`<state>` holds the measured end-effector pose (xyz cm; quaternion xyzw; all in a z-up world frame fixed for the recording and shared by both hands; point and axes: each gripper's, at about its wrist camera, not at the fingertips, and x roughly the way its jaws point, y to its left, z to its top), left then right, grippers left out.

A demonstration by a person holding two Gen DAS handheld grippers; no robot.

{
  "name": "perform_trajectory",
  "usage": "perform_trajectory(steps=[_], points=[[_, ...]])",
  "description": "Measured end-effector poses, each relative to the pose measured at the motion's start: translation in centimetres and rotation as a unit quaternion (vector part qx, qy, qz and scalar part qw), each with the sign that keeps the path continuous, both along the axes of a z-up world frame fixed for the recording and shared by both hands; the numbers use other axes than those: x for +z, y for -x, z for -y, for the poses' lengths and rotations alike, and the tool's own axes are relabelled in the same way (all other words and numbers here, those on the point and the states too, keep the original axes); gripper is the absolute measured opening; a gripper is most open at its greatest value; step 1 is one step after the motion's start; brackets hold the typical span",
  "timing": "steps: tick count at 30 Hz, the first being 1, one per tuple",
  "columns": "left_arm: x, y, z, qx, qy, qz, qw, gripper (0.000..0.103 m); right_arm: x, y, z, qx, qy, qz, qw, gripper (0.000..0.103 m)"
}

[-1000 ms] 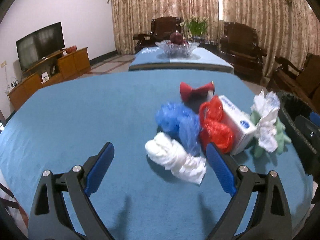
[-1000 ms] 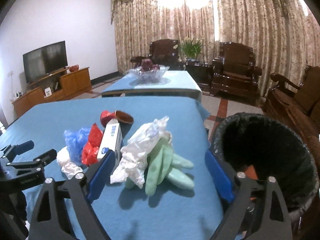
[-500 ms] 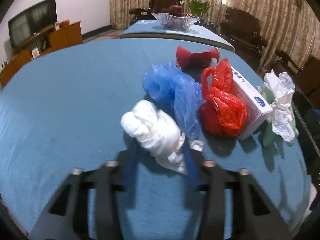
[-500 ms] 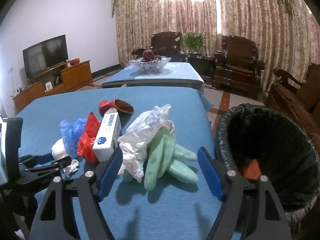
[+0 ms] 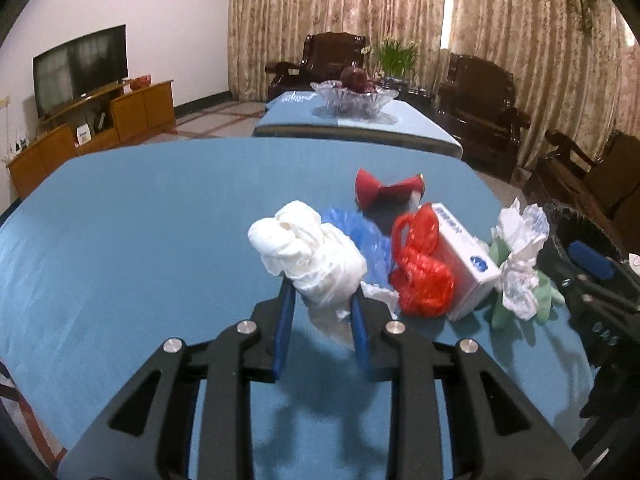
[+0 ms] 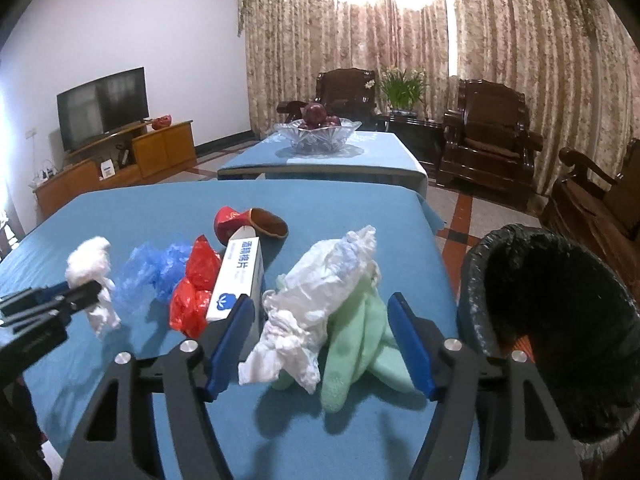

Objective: Collect trash
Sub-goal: 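Grasp the clear plastic bag with the right tool while the left tool grasps the white crumpled bundle, then carry both items over the black bin and open both tools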

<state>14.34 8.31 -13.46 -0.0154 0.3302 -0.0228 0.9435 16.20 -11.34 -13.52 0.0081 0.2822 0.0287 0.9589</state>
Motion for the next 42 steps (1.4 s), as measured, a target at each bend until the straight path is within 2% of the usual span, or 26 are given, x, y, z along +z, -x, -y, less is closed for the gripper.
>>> perform_trajectory(steps=[4, 7, 10, 12, 15, 21, 27, 42], points=[[0.9, -0.3, 0.4, -0.003, 0.002, 0.012, 0.9999, 0.025, -0.5, -0.8, -0.3, 0.001, -0.001, -0.006, 1.0, 0.058], [1.3, -0.2, 0.7, -0.009, -0.001, 0.02, 0.9998, 0.025, -1.1, -1.8, -0.6, 0.006, 0.003, -0.023, 1.0, 0.047], [1.4, -0.3, 0.9, -0.016, -0.001, 0.023, 0.9996, 0.025, -1.7, -2.2, -0.8, 0.015, -0.001, -0.037, 0.999, 0.033], [1.6, -0.3, 1.1, -0.02, -0.001, 0.022, 0.9996, 0.025, -1.8, -2.1, -0.8, 0.025, -0.005, -0.042, 0.999, 0.015], [1.7, -0.2, 1.7, -0.026, -0.004, 0.021, 0.9994, 0.025, -1.3, -1.5, -1.0, 0.042, -0.011, -0.033, 0.998, 0.005], [2.5, -0.4, 2.5, -0.035, -0.008, 0.025, 0.999, 0.025, 1.4, -0.2, -0.7, 0.054, -0.029, -0.002, 0.998, 0.005], [3.5, -0.5, 4.0, -0.052, -0.009, 0.031, 0.9981, 0.025, 3.8, 0.9, 0.6, 0.039, -0.037, 0.021, 0.998, 0.005], [3.9, -1.0, 11.7, -0.142, -0.002, 0.033, 0.9893, 0.025, 6.1, 3.8, 9.0, -0.059, -0.019, 0.043, 0.997, 0.005]])
